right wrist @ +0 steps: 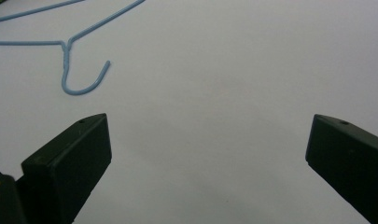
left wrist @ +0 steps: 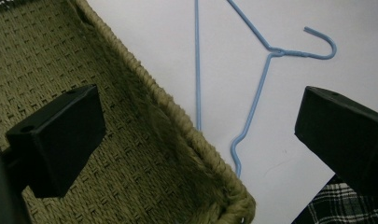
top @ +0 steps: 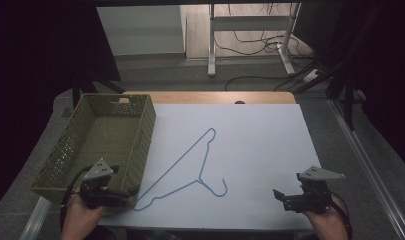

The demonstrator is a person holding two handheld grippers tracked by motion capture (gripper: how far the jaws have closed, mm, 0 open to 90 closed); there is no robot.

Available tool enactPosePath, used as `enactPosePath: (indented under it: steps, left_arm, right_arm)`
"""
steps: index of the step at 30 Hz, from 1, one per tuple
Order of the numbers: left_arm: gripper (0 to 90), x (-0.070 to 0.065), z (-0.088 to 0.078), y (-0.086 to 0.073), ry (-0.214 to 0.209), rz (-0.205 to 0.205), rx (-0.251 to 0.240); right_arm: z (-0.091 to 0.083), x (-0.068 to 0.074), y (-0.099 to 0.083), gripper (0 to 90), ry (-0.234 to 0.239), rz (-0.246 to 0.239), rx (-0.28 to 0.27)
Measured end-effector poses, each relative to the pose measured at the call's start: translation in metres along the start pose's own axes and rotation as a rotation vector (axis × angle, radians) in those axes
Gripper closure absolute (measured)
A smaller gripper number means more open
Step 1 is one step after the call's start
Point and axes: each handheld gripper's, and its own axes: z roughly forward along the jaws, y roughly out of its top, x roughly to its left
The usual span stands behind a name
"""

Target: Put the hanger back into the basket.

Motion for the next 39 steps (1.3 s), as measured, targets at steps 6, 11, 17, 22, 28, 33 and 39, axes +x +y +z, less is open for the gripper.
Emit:
enactPosePath:
  steps: [6,11,17,22,28,33,39]
  left_arm:
    - [1.2,0.004,0.003,-0.001,-0.010,-0.018,0.004]
    - [0.8,0.004,0.003,0.000,-0.017,-0.020,0.001]
    - [0.8,0.003,0.003,0.001,-0.040,-0.030,-0.008]
    - [0.8,0.002,0.001,0.005,-0.059,-0.025,-0.022]
    - [0.7,-0.007,0.003,0.014,-0.096,-0.007,-0.034]
    - [0.6,-0.011,0.005,0.020,-0.085,0.008,-0.043]
    - [0.6,-0.020,0.008,0.030,-0.108,0.039,-0.047]
  right_arm:
    - [0.001,0.002,0.000,0.0,0.001,-0.012,0.005]
    - [0.002,0.003,0.000,0.0,0.005,-0.014,0.008]
    - [0.002,0.004,0.000,0.0,0.002,-0.024,0.014]
    - [0.003,0.005,0.000,0.0,-0.002,-0.024,0.018]
    - [0.002,0.005,0.000,0.0,-0.005,-0.026,0.019]
    - [0.002,0.006,0.001,0.0,-0.009,-0.031,0.016]
    - [0.002,0.006,0.001,0.0,-0.011,-0.032,0.016]
